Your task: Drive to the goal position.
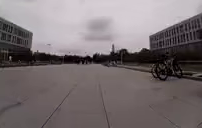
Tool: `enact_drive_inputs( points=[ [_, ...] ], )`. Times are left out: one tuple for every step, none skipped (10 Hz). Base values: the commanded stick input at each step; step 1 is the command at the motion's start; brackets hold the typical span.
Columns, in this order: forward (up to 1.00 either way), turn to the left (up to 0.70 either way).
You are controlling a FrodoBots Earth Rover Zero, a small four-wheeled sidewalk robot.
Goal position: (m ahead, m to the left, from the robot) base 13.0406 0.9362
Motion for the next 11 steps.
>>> enact_drive_inputs(
  points=[
    [0.68, 0.01],
    [0.68, 0.01],
    [0.69, 0.01],
    [0.69, 0.01],
    [0.67, 0.01],
    [0.68, 0.01],
    [0.68, 0.01],
    [0.68, 0.01],
    [0.68, 0.01],
    [0.67, 0.01],
    [0.67, 0.01]
  ],
)
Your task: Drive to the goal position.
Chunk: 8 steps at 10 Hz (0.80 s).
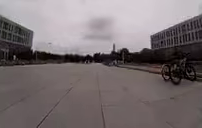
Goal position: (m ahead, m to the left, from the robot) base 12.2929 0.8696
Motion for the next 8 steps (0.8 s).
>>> enact_drive_inputs(
  points=[
    [0.65, 0.01],
    [0.65, 0.01],
    [0.65, 0.01],
    [0.65, 0.01],
    [0.65, 0.01],
    [0.65, 0.01],
    [0.65, 0.01],
    [0.65, 0.01]
  ],
)
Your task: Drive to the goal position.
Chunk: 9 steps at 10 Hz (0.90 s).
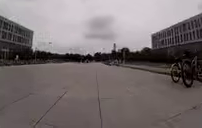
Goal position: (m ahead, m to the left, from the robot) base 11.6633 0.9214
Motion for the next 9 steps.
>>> enact_drive_inputs(
  points=[
    [0.65, 0.01],
    [0.65, 0.01],
    [0.64, 0.01],
    [0.64, 0.01],
    [0.64, 0.01],
    [0.64, 0.01],
    [0.65, 0.01],
    [0.65, 0.01],
    [0.65, 0.01]
  ],
)
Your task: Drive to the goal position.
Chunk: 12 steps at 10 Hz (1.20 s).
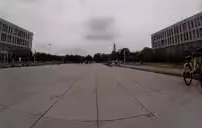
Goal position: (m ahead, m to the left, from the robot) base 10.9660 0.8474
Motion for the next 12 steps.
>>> enact_drive_inputs(
  points=[
    [0.65, 0.01],
    [0.65, 0.01],
    [0.65, 0.01],
    [0.64, 0.01],
    [0.64, 0.01],
    [0.64, 0.01],
    [0.65, 0.01],
    [0.65, 0.01],
    [0.65, 0.01],
    [0.67, 0.01],
    [0.7, 0.01],
    [0.7, 0.01]
  ],
)
